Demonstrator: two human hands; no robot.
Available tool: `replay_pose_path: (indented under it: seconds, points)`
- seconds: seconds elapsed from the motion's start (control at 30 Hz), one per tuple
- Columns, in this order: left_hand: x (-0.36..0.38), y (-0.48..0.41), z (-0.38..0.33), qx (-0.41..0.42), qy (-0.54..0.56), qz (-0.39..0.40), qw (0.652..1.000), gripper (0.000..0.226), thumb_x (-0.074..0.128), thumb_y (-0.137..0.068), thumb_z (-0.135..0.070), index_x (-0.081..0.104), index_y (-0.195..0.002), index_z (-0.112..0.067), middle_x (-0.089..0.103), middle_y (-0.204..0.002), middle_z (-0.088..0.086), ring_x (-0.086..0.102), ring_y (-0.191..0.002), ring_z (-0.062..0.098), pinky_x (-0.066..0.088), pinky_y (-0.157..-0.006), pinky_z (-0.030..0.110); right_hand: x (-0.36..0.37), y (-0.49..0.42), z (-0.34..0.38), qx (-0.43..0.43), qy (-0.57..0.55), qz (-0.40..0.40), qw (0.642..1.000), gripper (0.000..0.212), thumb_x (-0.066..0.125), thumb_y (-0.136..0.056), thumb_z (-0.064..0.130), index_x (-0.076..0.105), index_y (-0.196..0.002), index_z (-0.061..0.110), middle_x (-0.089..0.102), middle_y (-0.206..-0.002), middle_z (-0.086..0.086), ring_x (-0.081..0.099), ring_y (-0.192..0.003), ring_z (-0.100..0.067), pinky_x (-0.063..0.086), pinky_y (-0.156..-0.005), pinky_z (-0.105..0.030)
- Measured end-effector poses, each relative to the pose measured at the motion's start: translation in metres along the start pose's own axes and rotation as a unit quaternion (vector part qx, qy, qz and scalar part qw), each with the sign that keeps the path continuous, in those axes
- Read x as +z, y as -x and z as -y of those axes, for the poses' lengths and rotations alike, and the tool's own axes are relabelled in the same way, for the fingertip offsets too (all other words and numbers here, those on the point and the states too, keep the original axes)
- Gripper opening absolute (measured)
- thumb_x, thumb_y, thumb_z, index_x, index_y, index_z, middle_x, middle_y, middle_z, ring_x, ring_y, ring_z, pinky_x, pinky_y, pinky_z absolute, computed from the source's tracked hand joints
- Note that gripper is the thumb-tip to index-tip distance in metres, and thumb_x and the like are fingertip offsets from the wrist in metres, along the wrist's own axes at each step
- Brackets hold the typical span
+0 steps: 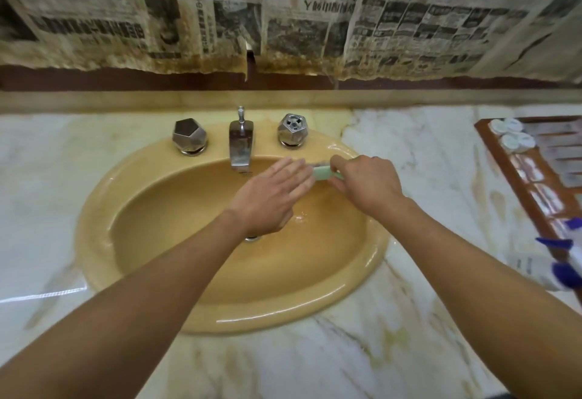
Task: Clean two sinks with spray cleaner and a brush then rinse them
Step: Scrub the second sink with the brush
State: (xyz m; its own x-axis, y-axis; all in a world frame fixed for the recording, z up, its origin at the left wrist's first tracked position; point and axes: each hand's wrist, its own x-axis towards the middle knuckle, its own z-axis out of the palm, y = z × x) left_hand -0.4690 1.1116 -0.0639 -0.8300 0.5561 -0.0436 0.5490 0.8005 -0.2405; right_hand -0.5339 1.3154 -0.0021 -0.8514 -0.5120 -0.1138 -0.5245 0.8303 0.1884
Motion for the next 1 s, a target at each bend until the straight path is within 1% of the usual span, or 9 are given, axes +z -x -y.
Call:
replay_pose_path:
  seconds: [0.17,0.23,0.3,0.37,0.43,0.5,0.6,0.8,1.0]
  points:
    - [0.035,0.026,0.007,-0.159,0.078,0.026,0.984,0.092,0.052,-0.095,-0.037,-0.005,-0.161,-0.009,-0.015,-0.168,0.012,-0.008,-0.156,0.03,0.012,-0.126,0.047,0.015,-0.016,0.022,-0.012,-0.045,-0.024,0.999,0.03,0.038,-0.104,0.049,0.05,-0.12,0.027,0.07,-0.099,-0.002,0.065,-0.086,-0.032,0.036,-0.061,-0.033]
    - [0.042,0.036,0.016,-0.196,0.085,0.031,0.976,0.094,0.052,-0.093,-0.033,-0.009,-0.16,-0.009,-0.015,-0.168,0.013,-0.006,-0.156,0.03,0.005,-0.126,0.046,0.02,-0.008,0.009,0.034,-0.091,-0.034,0.995,0.026,0.042,-0.102,0.048,0.053,-0.113,0.028,0.069,-0.091,-0.004,0.064,-0.08,-0.033,0.036,-0.059,-0.033]
    - [0.05,0.046,0.025,-0.207,0.071,0.035,0.975,0.094,0.051,-0.091,-0.032,-0.007,-0.16,-0.008,0.0,-0.169,0.016,-0.004,-0.156,0.031,-0.006,-0.126,0.046,0.025,0.006,-0.007,0.076,-0.113,-0.049,0.989,0.024,0.046,-0.1,0.048,0.056,-0.107,0.028,0.069,-0.082,-0.005,0.063,-0.073,-0.034,0.037,-0.057,-0.033]
    - [0.057,0.056,0.031,-0.21,0.058,0.039,0.975,0.09,0.052,-0.09,-0.032,0.003,-0.161,-0.007,0.008,-0.168,0.016,-0.002,-0.156,0.031,-0.007,-0.126,0.046,0.03,0.016,-0.009,0.096,-0.12,-0.052,0.987,0.023,0.048,-0.1,0.047,0.058,-0.106,0.027,0.067,-0.078,-0.006,0.062,-0.071,-0.035,0.041,-0.057,-0.034]
    - [0.061,0.064,0.036,-0.201,0.043,0.035,0.978,0.085,0.051,-0.09,-0.032,0.011,-0.16,-0.006,0.006,-0.169,0.016,-0.006,-0.156,0.03,-0.004,-0.127,0.046,0.031,0.013,0.001,0.122,-0.175,-0.065,0.975,0.024,0.051,-0.1,0.046,0.06,-0.105,0.025,0.066,-0.078,-0.008,0.062,-0.074,-0.036,0.043,-0.058,-0.036]
    - [0.066,0.073,0.04,-0.19,0.03,0.03,0.981,0.086,0.049,-0.091,-0.034,0.007,-0.16,-0.004,-0.002,-0.169,0.015,-0.01,-0.156,0.029,-0.001,-0.127,0.047,0.03,-0.003,0.02,0.149,-0.235,-0.074,0.958,0.024,0.052,-0.1,0.045,0.061,-0.104,0.024,0.064,-0.079,-0.009,0.061,-0.077,-0.036,0.041,-0.058,-0.036]
    - [0.07,0.094,0.048,-0.188,0.037,0.026,0.981,0.092,0.052,-0.09,-0.032,-0.003,-0.159,-0.004,-0.013,-0.167,0.013,-0.009,-0.156,0.027,0.005,-0.127,0.048,0.026,-0.031,0.057,0.111,-0.242,-0.076,0.961,0.023,0.05,-0.101,0.044,0.059,-0.106,0.024,0.056,-0.077,-0.005,0.057,-0.073,-0.033,0.038,-0.058,-0.034]
    - [0.07,0.132,0.075,-0.213,0.067,0.029,0.974,0.099,0.063,-0.079,-0.021,0.01,-0.16,-0.002,0.004,-0.168,0.013,0.005,-0.157,0.027,0.01,-0.126,0.046,0.021,-0.052,0.104,0.045,-0.28,-0.039,0.958,0.021,0.047,-0.101,0.045,0.055,-0.108,0.027,0.059,-0.08,-0.004,0.057,-0.068,-0.029,0.043,-0.053,-0.034]
    - [0.071,0.155,0.096,-0.237,0.116,0.028,0.964,0.093,0.06,-0.078,-0.013,0.017,-0.159,-0.002,0.019,-0.167,0.015,0.017,-0.155,0.028,0.011,-0.126,0.04,0.027,-0.037,0.08,0.162,-0.298,-0.061,0.939,0.017,0.052,-0.096,0.043,0.058,-0.102,0.027,0.066,-0.082,-0.011,0.06,-0.071,-0.034,0.046,-0.058,-0.036]
